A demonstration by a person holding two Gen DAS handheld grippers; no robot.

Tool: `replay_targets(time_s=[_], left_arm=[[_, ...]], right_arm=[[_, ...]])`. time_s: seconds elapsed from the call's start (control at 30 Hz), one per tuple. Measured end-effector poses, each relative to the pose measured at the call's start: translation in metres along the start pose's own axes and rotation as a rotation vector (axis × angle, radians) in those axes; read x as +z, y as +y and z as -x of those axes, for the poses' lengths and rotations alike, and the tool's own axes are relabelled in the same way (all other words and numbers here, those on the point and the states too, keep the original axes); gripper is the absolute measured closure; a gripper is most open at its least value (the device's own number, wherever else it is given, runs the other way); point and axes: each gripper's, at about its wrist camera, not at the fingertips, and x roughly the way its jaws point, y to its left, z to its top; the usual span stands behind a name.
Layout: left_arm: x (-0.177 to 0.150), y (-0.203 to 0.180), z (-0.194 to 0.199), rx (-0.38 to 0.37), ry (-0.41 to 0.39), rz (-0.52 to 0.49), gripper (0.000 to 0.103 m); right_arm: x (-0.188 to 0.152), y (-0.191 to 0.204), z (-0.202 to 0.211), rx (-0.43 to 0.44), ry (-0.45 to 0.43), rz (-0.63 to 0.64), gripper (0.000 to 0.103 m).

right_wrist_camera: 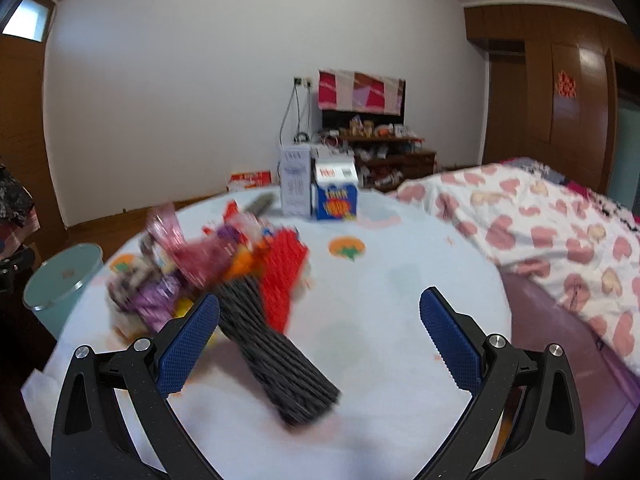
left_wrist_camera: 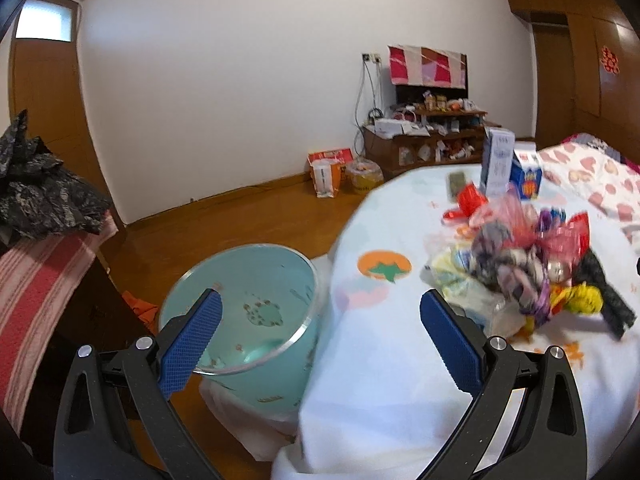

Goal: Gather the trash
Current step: 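Grasp the black foam net sleeve with the right gripper while left gripper approaches the clear bag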

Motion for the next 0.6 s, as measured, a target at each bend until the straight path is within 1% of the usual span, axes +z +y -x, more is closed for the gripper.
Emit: replay_targets(time_s=[0.07,0.13,0.23,0.3,0.33,0.37,0.4,0.43,0.47,0.5,0.53,0.57,0.6], left_arm=[[-0.007,-0.009,-0.01,0.0,0.011,-0.011,0.006],[-0.015,-0.017,-0.022,-0.017,0.049,-0.017,0.006],[-0.022,-0.023,-0.032,-0.026,0.083,-0.024,0.006],[-0.023,-0.025,-0.032,-0.035,0.085,-0.031,0.006],[-0.023,-0.027,-0.031,-0.04,0.081,-0.036,0.006],[-0.023,-0.027,-0.03,-0.044,0.078,-0.039,0.006],[-0.022,-0.028,-0.028,-0.049,0.074,-0.041,0.006],[-0.022,-0.029,-0.028,-0.052,0.072,-0.043,0.006],[-0.022,-0.03,-0.028,-0.056,0.075,-0.045,0.006],[-0.022,-0.031,-0.028,-0.06,0.078,-0.046,0.006],[-0.021,-0.033,-0.028,-0.065,0.081,-0.048,0.006],[-0.021,-0.033,-0.028,-0.068,0.081,-0.05,0.006],[-0.02,-0.035,-0.027,-0.072,0.079,-0.054,0.006]], right_arm=[[-0.009,-0.002,-0.006,0.005,0.022,0.008,0.005],[-0.017,-0.002,-0.011,0.018,0.041,0.021,0.005],[-0.026,0.004,-0.016,0.049,0.056,0.038,0.006],[-0.031,0.008,-0.019,0.072,0.064,0.058,0.007],[-0.033,0.01,-0.02,0.077,0.068,0.064,0.01],[-0.036,0.011,-0.024,0.083,0.083,0.068,0.02],[-0.037,0.01,-0.027,0.095,0.1,0.064,0.034],[-0.038,0.009,-0.031,0.121,0.127,0.054,0.042],[-0.038,0.008,-0.033,0.135,0.145,0.05,0.053],[-0.039,0.008,-0.036,0.147,0.161,0.049,0.06],[-0.04,0.009,-0.037,0.158,0.165,0.054,0.062],[-0.041,0.011,-0.037,0.162,0.162,0.061,0.071],[-0.04,0.014,-0.036,0.167,0.161,0.077,0.083]])
